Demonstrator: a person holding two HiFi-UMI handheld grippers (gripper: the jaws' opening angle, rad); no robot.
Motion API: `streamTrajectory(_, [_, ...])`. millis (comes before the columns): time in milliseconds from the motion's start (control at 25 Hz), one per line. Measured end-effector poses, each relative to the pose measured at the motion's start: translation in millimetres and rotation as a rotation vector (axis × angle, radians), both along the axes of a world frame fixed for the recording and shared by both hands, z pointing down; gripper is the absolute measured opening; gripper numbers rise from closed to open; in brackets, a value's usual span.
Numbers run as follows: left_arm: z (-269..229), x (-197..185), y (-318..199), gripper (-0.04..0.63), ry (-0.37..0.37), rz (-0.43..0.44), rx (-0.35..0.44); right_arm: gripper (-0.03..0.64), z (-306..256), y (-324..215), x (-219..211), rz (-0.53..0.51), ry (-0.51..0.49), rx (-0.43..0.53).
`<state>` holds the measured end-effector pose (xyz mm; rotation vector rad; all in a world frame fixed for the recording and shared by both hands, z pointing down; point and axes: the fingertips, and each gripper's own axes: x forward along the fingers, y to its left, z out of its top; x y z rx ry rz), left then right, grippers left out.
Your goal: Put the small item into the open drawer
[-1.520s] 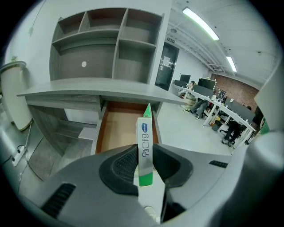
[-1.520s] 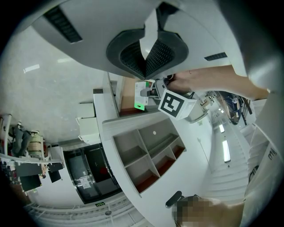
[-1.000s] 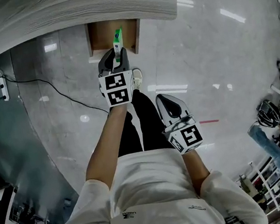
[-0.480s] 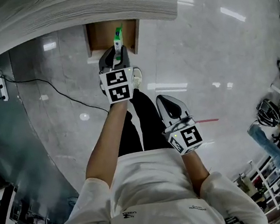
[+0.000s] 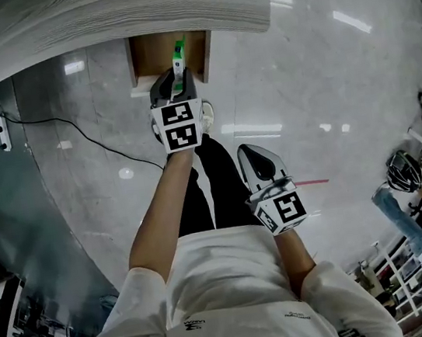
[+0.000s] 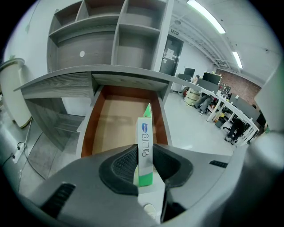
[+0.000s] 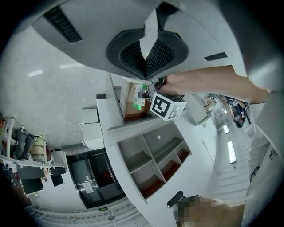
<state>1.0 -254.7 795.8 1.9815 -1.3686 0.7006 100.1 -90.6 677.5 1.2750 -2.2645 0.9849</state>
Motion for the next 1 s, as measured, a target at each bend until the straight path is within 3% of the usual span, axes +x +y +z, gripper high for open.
streamTrajectory(760, [13.5, 0.8, -4.9, 0.109, -0.018, 0.008, -0.017, 0.029, 7.5, -4.7, -1.4, 0.019, -0.039, -0.021])
streamTrajectory(1000, [-6.6, 1.5, 2.1, 0.107, -0.03, 0.022, 0.001, 0.029, -4.2, 0.5, -1.8, 0.027, -0.035, -0.007])
